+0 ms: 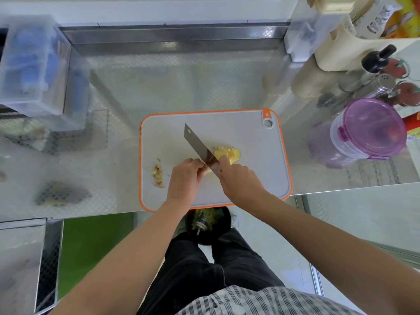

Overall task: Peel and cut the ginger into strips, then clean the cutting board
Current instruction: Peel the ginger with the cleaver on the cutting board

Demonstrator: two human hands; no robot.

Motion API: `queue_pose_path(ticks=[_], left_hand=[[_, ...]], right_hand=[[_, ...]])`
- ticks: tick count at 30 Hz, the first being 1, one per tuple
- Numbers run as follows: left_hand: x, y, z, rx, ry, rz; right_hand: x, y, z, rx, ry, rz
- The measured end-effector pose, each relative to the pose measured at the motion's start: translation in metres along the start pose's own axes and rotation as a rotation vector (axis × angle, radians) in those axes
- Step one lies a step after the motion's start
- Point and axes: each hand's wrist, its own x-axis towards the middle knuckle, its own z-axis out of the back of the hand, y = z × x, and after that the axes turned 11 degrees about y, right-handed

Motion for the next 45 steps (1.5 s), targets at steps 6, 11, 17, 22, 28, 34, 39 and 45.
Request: queue_pose_path(ticks=[6, 11, 17, 22, 28, 34, 39, 45], left_hand=[[0.000, 0.005, -0.002, -0.002, 0.001, -0.002], [0.001, 0.006, -0.002, 0.012, 0.009, -0.033], [0.001, 0.005, -0.001, 0.027, 0.009, -0.104], [0.004, 0.010, -0.001, 0.021, 0.009, -0.123], [0.001, 0.007, -0.001, 0.037, 0.002, -0.115], [0.000, 0.007, 0.002, 0.096, 0.007, -0.101], [0.000, 0.006, 0.002, 0.042, -0.021, -0.101], [0.002, 0.007, 0.000, 0.038, -0.033, -0.100]], right_hand=[[-0.003, 0.000, -0.001, -0.029, -0.005, -0.008], [-0.002, 0.000, -0.004, -0.031, -0.004, -0.025], [0.013, -0.005, -0.020, 0.004, 0.059, -0.039], [0.016, -0.013, -0.028, 0.016, 0.052, -0.039], [0.019, -0.011, -0.020, 0.052, 0.060, -0.021], [0.004, -0.011, -0.001, 0.111, -0.019, 0.019], [-0.009, -0.006, 0.003, 0.062, 0.008, 0.019], [-0.008, -0.002, 0.001, 0.009, 0.012, -0.024]])
